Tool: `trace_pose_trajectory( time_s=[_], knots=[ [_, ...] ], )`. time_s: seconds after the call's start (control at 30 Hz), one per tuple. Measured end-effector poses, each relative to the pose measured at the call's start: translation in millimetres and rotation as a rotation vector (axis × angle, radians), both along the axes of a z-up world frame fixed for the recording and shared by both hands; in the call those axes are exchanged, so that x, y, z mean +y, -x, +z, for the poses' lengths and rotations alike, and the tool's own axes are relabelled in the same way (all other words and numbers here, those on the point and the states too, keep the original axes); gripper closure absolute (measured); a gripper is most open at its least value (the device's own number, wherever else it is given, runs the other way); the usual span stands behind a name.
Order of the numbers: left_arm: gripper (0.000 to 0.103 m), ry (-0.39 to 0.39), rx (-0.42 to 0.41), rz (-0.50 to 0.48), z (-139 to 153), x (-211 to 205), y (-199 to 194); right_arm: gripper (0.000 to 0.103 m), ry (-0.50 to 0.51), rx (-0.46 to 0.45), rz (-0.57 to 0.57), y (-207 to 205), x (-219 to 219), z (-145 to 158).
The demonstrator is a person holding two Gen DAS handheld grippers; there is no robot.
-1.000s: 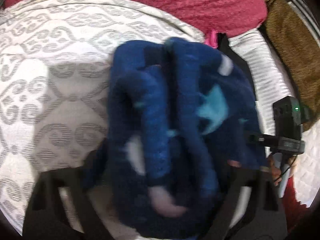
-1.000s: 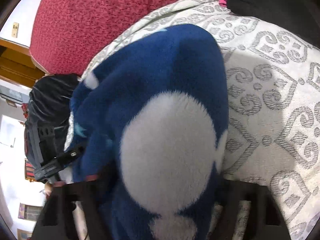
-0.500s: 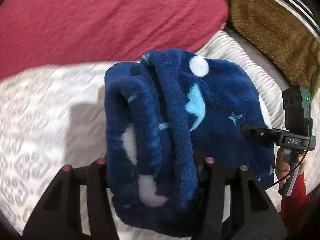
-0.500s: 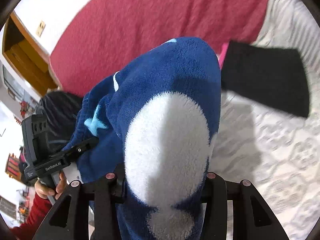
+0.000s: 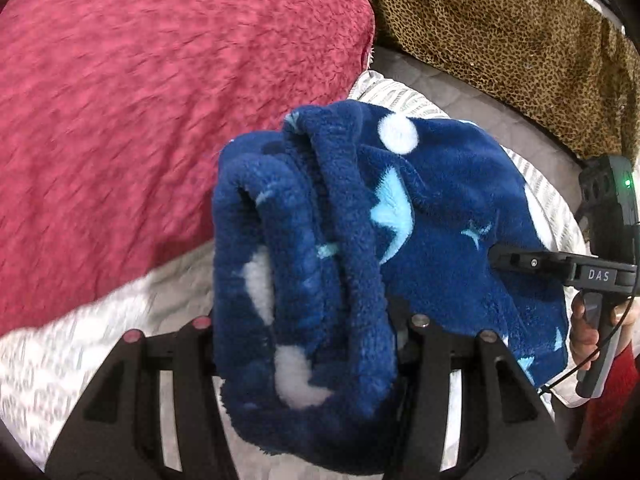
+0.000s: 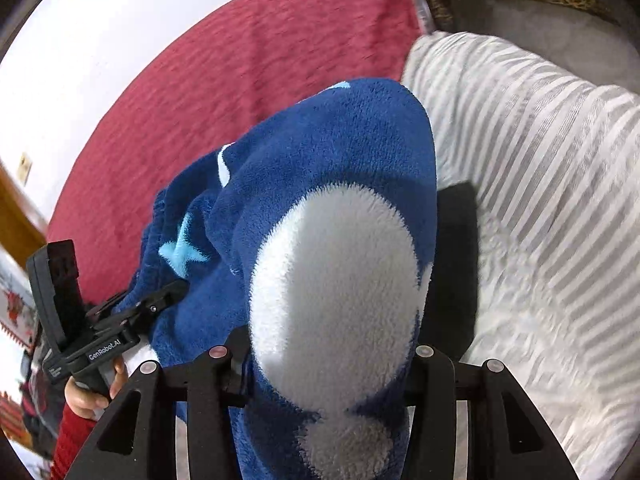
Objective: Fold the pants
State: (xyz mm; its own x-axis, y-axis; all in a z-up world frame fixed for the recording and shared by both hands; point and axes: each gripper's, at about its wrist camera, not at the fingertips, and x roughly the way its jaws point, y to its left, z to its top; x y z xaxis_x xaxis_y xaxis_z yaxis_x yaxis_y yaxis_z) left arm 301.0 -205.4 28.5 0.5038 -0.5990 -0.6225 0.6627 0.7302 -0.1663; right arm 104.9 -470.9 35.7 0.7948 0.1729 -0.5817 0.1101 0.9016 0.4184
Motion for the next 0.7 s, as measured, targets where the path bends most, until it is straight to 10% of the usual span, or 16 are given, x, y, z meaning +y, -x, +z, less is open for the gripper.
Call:
trace_pose_trajectory(
  time_s=[0.27,0.4,0.47,0.7],
  knots=[
    [0.042,-0.066,-0.016,0.047,-36,-56,-61,0.051,0.005,0.026,-0.056,-67,-59,-27],
    [0.032,-0.281,-0.025,0.105,-99,-86,-86,0.044,0.033,0.161,-0.153,-104,-85,-80],
    [0.016,-0.255,-0.017,0.124,-116,-84,-87,0.034,0.050,0.233,-0.191,-114,-92,-109],
    [0.016,-0.256,-0.095,0.134,-103,-72,-58,0.030,0.084,0.164,-0.214,-85,-90,-99]
  ],
)
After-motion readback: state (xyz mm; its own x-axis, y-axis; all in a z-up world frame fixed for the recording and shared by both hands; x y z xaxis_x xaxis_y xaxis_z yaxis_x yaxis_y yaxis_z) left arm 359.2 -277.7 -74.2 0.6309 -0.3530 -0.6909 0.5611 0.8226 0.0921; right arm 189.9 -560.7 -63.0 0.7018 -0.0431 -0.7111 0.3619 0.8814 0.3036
